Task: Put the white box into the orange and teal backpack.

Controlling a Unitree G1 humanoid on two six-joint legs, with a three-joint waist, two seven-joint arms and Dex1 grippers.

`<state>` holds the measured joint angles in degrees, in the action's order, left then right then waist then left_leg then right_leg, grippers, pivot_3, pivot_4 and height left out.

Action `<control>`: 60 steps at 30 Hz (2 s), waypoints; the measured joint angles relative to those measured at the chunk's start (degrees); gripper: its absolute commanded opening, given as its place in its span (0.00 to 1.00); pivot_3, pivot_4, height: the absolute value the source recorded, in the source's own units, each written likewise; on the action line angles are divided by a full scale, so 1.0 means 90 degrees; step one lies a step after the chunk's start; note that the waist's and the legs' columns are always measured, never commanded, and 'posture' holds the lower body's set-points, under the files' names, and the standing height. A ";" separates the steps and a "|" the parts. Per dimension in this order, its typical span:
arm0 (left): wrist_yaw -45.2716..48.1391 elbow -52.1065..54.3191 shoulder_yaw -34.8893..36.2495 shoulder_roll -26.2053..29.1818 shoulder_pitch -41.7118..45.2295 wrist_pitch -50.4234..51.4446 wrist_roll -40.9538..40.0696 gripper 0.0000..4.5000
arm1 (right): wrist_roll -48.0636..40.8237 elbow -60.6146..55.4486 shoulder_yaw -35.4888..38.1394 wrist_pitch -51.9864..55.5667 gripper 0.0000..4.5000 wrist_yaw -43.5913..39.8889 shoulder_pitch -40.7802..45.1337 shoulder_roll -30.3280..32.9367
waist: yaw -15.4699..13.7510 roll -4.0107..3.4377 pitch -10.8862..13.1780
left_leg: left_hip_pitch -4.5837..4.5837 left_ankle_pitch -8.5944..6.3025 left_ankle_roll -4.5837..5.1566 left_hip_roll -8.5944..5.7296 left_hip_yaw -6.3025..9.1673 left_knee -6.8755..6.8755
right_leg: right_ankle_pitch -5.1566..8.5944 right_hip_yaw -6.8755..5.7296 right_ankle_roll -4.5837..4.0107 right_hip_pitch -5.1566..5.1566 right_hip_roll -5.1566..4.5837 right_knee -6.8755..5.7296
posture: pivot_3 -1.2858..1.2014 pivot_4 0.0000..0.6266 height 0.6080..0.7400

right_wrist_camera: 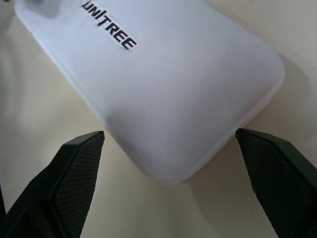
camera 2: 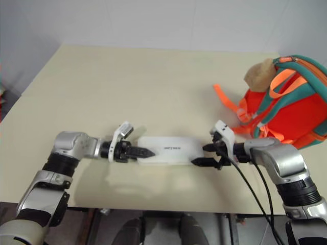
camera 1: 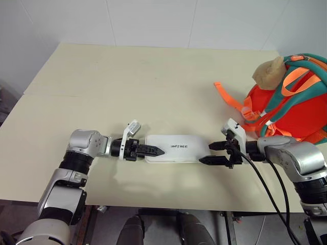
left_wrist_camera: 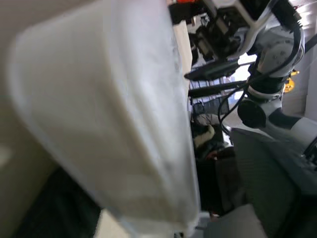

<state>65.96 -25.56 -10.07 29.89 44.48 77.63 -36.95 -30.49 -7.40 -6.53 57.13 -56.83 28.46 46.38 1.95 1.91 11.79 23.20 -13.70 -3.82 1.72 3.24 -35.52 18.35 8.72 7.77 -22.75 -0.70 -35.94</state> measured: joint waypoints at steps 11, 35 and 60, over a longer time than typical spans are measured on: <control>-0.0116 0.0301 0.0204 0.0021 -0.0288 0.0341 -0.0124 0.31 | 0.0023 0.0001 0.0026 -0.0314 1.00 -0.0025 -0.0225 0.0030 | 0.0084 0.0000 0.0000 | 0.0000 0.0001 -0.0001 0.0002 0.0001 -0.0001 | 0.0001 0.0000 -0.0001 -0.0002 0.0002 -0.0008 | 0.52 0.24 1.00; -0.0679 0.1629 0.1735 0.0137 -0.1624 -0.3083 0.0057 0.31 | -0.0647 -0.2586 0.4021 0.0682 1.00 0.3374 -0.1556 -0.0682 | 0.0033 0.0000 0.0001 | 0.0002 0.0004 -0.0006 0.0004 -0.0001 0.0007 | 0.0001 0.0005 -0.0004 -0.0005 -0.0002 -0.0007 | 0.52 0.24 1.00; -0.0504 0.1590 0.1419 0.0298 -0.1584 -0.3344 0.0190 0.31 | 0.0056 -0.2835 0.3945 0.1396 1.00 0.5465 -0.1251 -0.1144 | 0.0028 0.0000 0.0000 | 0.0000 0.0005 -0.0003 0.0005 -0.0009 0.0028 | 0.0006 0.0006 -0.0014 -0.0015 0.0000 -0.0007 | 0.52 0.24 1.00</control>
<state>61.42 -11.25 2.70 32.57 30.22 47.53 -35.25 -29.99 -32.92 28.97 69.69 -7.64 17.20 36.09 2.20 1.92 11.79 23.20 -13.66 -3.85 1.77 3.16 -35.27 18.40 8.78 7.65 -22.89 -0.70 -36.01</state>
